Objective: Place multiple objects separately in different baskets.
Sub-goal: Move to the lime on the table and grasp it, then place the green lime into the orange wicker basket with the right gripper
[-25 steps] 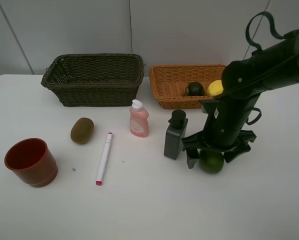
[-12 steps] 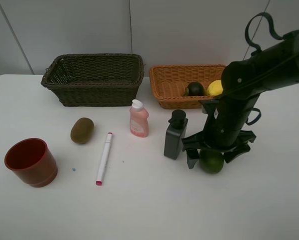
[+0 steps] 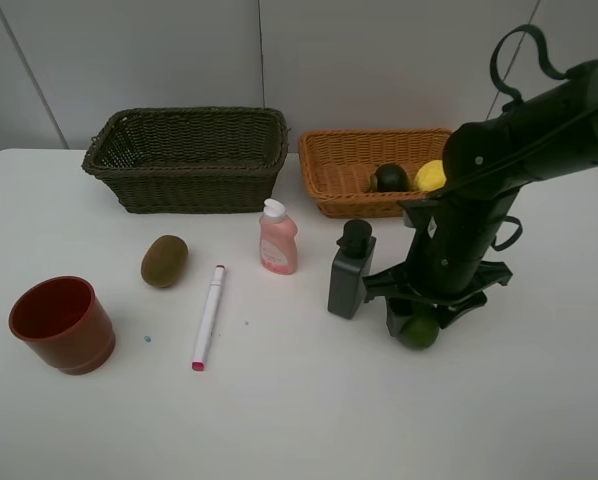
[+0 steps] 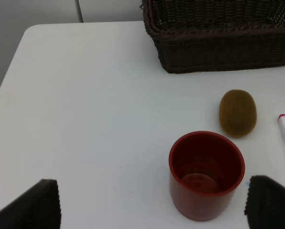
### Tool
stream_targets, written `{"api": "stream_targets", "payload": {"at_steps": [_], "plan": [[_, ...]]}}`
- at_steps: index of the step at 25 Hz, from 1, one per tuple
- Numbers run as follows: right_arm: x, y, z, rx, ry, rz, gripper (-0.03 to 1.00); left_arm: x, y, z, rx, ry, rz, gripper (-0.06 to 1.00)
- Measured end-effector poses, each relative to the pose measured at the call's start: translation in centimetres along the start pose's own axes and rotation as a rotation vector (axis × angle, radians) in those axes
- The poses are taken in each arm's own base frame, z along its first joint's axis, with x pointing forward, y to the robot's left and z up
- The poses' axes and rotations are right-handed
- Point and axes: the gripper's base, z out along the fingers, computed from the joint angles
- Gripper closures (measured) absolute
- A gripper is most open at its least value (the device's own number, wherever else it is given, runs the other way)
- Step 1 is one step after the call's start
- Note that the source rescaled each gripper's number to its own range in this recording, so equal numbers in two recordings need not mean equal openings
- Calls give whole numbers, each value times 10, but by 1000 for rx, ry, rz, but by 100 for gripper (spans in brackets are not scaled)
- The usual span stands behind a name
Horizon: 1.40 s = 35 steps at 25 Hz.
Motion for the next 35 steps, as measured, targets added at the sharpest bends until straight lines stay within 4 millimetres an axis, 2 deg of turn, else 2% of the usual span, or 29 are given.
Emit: {"api": "stream_targets", "payload": {"at_steps": [5, 8, 11, 20, 25, 28, 35], "plan": [[1, 0, -1, 4, 11, 0, 58, 0, 0, 0, 0, 0, 0, -6], [1, -1, -13, 4, 6, 0, 58, 0, 0, 0, 0, 0, 0, -6], [1, -2, -42, -2, -29, 0, 58, 0, 0, 0, 0, 0, 0, -6], [3, -14, -154, 56, -194, -23, 58, 0, 0, 0, 0, 0, 0, -6], [-13, -18, -196, 83, -323, -16, 58, 0, 0, 0, 0, 0, 0, -6], [-27, -23, -211, 83, -379, 13, 58, 0, 0, 0, 0, 0, 0, -6], [-74, -32, -214, 92, -424, 40, 58, 0, 0, 0, 0, 0, 0, -6]]}}
